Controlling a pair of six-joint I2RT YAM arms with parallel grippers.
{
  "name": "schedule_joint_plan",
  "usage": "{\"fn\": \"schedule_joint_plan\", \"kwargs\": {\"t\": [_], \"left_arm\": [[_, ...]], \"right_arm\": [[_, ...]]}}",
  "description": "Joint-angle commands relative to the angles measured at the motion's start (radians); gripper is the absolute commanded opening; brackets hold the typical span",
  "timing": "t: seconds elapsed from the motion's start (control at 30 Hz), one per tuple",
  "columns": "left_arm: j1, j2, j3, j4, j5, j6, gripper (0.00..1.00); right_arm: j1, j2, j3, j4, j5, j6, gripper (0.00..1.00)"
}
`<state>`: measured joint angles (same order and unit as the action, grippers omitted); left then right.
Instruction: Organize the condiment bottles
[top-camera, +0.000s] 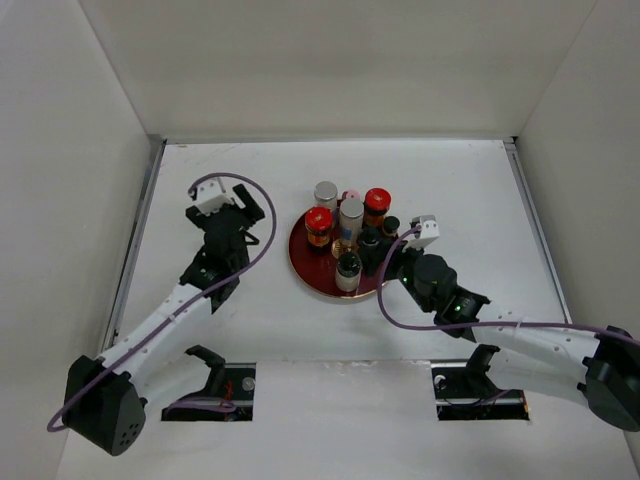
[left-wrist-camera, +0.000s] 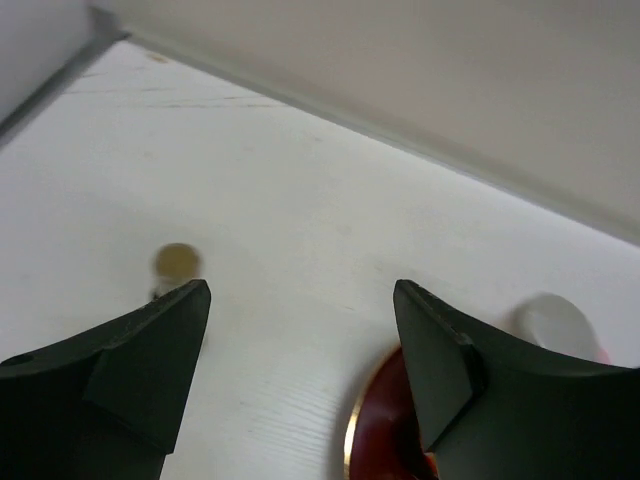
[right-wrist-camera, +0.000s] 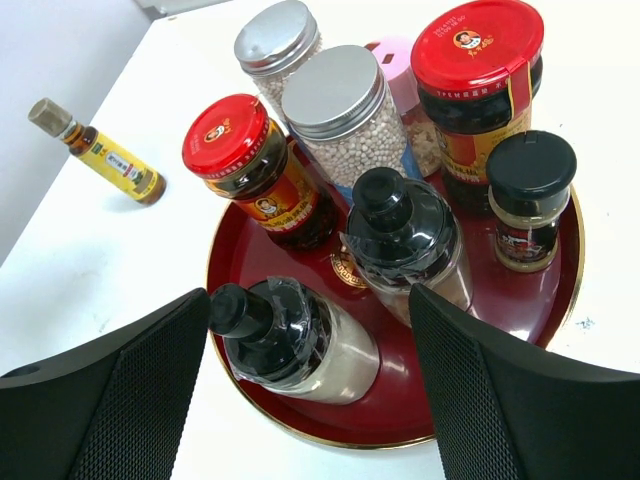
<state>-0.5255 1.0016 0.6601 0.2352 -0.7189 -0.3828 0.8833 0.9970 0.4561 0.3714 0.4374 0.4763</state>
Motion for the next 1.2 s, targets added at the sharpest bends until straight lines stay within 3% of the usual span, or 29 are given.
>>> {"fn": "schedule_joint_plan", "kwargs": {"t": [0.0, 0.2, 0.57, 0.97, 1.17], "left_arm": [[0.092, -0.029, -0.030, -0.109, -0.028, -0.082, 0.75], [0.229, 0.066, 0.007, -0.112, 0.090, -0.107, 0.78], [0.278, 0.255, 0.107, -0.070, 0.145, -0.082, 0.73], [0.296, 0.318, 0.099, -0.025, 0.122, -0.071, 0.57], [0.295, 0.325, 0.098, -0.014, 0.125, -0.067, 0.39]], "right_arm": [[-0.005, 0.003, 0.006, 0.058, 0.006, 0.013, 0.84], [-0.002, 0.008, 0.009, 0.058, 0.004, 0.013, 0.86], [-0.001, 0.035, 0.023, 0.058, 0.003, 0.002, 0.87], [0.003, 0.051, 0.026, 0.058, 0.003, 0.002, 0.88], [0.003, 0.061, 0.029, 0.058, 0.003, 0.002, 0.88]]}}
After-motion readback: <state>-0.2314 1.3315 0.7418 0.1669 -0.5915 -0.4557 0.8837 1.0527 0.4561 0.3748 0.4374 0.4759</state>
